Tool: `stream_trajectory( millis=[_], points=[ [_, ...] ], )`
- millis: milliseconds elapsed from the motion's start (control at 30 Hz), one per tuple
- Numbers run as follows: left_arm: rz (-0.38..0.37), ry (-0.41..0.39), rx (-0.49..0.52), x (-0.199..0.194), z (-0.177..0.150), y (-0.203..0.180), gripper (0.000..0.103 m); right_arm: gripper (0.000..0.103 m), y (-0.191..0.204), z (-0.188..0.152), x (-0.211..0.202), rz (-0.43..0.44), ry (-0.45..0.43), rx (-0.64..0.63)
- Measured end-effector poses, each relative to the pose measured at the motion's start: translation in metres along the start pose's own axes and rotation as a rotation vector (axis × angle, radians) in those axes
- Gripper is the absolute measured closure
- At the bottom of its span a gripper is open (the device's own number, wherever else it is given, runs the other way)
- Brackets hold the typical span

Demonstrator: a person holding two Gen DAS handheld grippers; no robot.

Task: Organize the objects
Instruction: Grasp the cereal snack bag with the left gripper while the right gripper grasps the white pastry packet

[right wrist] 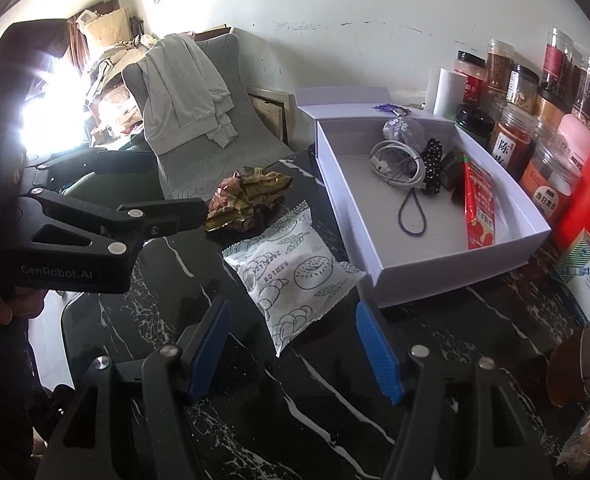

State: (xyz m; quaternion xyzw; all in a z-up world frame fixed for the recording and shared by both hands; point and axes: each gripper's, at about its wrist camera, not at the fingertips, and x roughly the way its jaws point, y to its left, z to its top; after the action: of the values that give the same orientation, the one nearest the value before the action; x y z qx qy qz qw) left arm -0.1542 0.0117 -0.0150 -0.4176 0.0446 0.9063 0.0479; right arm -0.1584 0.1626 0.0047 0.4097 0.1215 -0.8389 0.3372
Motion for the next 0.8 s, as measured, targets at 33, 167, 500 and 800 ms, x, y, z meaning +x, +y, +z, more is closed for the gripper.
stream_trajectory(
  millis=[33,167,500,800],
  points=[
    [-0.001,0.004,0.001,0.005,0.002,0.001,0.017,0.036,0.000,0.001,0.003,0.004,-0.001,-0.002],
    [-0.009,0.015,0.003,0.022,0.009,0.006,0.017,0.035,0.001,0.009,0.009,0.012,-0.024,-0.018],
    [-0.022,0.053,0.027,0.064,0.024,0.016,0.017,0.032,0.006,0.023,0.038,0.023,0.008,-0.084],
    [-0.084,0.086,0.030,0.100,0.027,0.018,0.019,0.031,0.010,0.029,0.060,0.013,0.042,-0.163]
  ],
)
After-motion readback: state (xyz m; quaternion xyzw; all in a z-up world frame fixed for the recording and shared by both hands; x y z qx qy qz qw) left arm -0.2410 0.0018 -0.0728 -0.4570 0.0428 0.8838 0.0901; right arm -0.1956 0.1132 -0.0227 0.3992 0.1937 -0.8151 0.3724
